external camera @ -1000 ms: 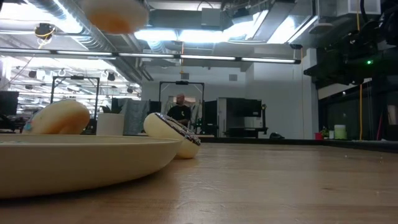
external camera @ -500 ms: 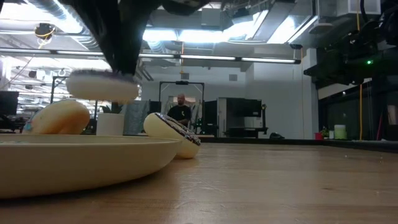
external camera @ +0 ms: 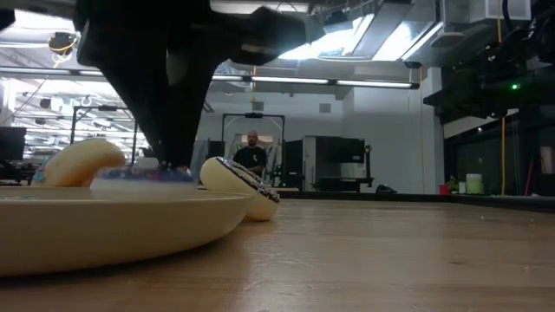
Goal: Pick & Place donuts
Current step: Put the left small blue donut on the gray plate
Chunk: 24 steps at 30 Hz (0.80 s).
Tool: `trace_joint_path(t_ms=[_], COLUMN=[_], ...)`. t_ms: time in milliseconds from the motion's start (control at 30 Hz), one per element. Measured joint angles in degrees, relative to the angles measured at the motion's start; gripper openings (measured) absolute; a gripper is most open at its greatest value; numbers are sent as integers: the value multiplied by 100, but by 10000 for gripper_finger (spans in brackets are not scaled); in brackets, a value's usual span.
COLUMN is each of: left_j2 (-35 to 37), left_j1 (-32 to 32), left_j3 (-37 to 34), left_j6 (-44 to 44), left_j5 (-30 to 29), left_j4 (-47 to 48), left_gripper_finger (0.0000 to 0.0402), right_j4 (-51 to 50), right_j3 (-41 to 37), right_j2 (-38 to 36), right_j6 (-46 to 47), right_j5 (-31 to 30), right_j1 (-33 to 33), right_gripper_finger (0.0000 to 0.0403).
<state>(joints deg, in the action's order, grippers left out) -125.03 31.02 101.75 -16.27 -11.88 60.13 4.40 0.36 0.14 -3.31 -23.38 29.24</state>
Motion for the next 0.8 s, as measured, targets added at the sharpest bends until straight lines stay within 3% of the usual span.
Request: trace_joint_path(t_ms=[467, 800], left_j2=[0, 0], left_j1=[-30, -43], left_j3=[-279, -279], left_j6=[143, 231], left_j5=[6, 368], left_j4=[-250, -206], left_gripper_finger=[5, 59], right_j4=[0, 0], right_j3=[-1, -2], right_j2=[-2, 0], right_j6=[0, 0], right_j5=[0, 0], right_j1=[-1, -1], right_gripper_finger=[365, 365])
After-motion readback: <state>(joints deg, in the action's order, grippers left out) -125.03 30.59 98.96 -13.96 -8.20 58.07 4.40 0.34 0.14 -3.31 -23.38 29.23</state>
